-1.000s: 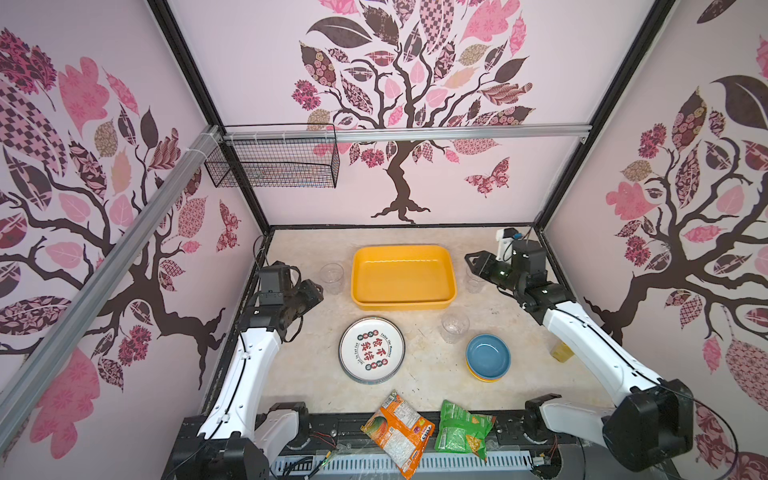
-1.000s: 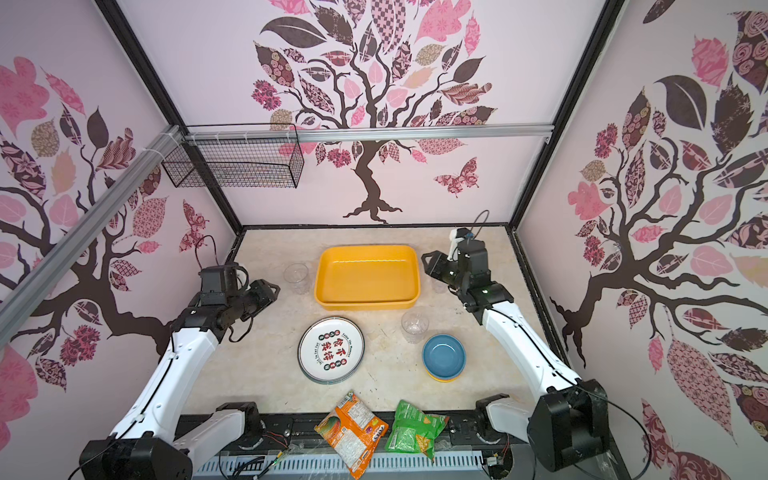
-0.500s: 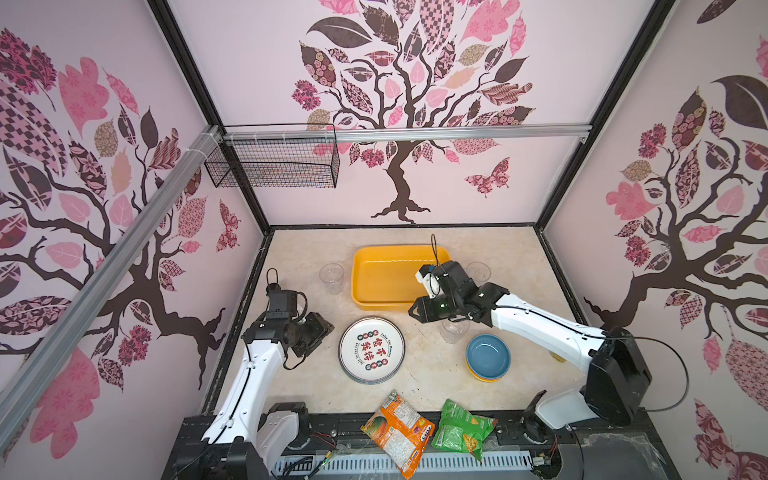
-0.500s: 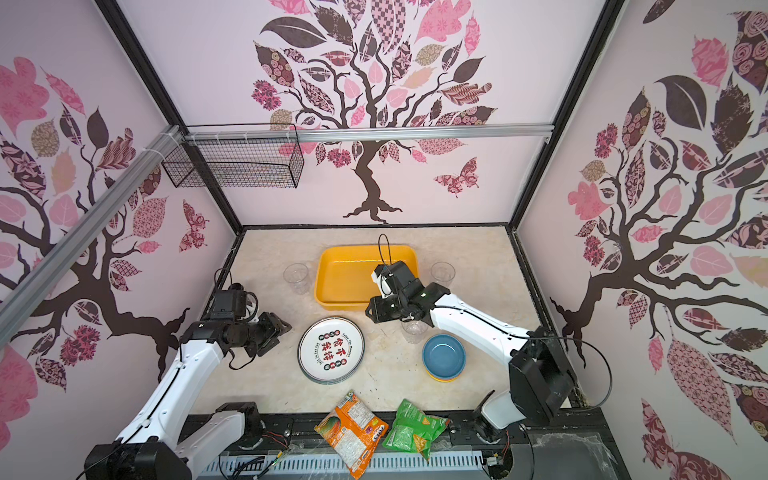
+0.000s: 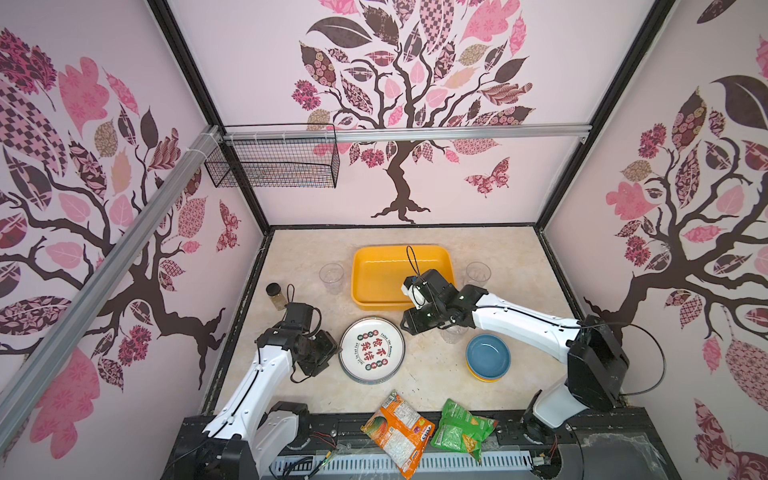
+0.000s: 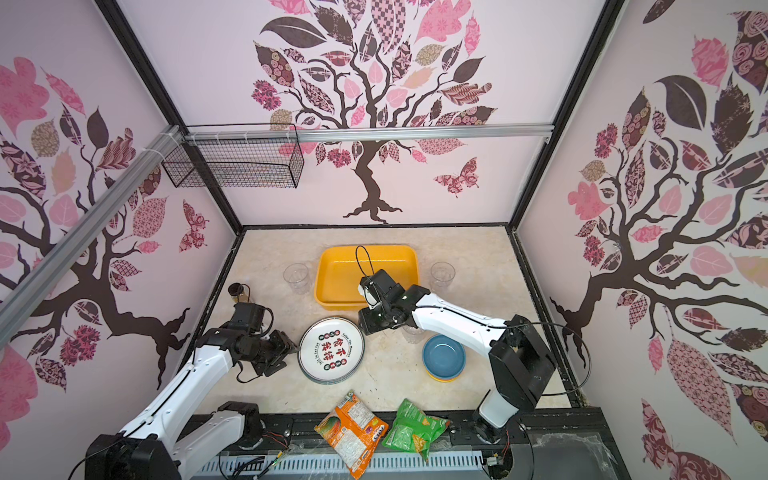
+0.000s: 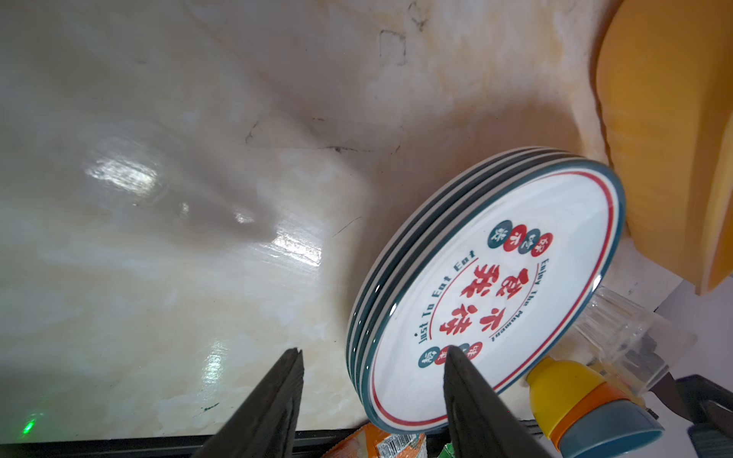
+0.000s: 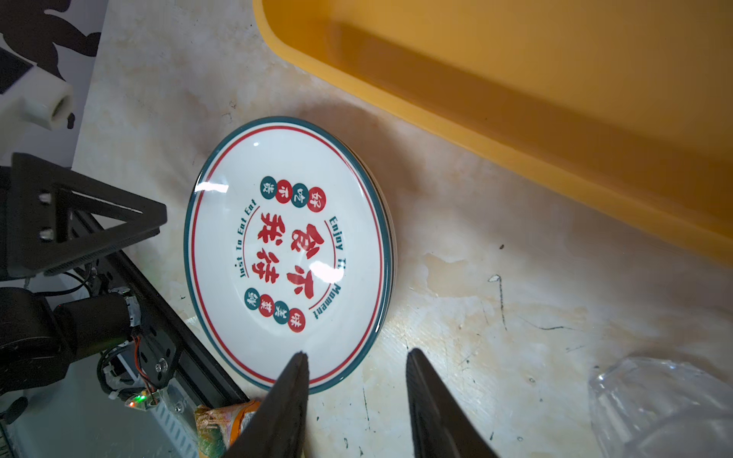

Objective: Place the mixed dishes into the plastic bin

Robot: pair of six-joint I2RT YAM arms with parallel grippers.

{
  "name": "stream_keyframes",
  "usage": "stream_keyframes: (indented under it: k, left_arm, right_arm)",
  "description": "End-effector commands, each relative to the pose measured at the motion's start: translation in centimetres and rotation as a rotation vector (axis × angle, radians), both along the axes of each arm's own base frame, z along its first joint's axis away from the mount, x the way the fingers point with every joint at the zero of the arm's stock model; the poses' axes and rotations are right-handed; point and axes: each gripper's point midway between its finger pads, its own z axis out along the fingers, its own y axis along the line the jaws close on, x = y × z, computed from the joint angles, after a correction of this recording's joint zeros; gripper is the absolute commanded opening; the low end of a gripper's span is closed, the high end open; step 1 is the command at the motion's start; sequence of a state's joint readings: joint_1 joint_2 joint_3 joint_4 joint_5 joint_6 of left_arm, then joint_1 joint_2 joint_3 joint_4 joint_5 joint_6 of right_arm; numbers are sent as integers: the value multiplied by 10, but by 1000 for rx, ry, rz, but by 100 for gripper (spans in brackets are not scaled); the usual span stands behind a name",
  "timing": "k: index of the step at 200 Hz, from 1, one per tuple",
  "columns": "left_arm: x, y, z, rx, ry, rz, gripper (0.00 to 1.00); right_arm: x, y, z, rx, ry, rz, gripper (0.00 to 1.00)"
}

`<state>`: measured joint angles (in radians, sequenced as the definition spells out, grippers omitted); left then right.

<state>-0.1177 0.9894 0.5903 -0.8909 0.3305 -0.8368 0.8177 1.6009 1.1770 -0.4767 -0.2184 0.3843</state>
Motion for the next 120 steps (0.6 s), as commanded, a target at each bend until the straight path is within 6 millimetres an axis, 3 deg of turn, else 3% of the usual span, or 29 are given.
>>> stream_keyframes:
  k: [1, 63, 120]
  left_arm:
    - [1, 1, -5, 4, -15, 26, 60]
    - [2, -5, -11, -24, -15, 13, 60]
    - [4, -8, -10, -48, -26, 2, 59]
  right_arm:
    - [-1, 1, -14, -56, 21, 9, 44]
    - [-9, 21, -36, -99, 53, 40, 45]
    - [-9, 22, -44, -110, 69, 33, 45]
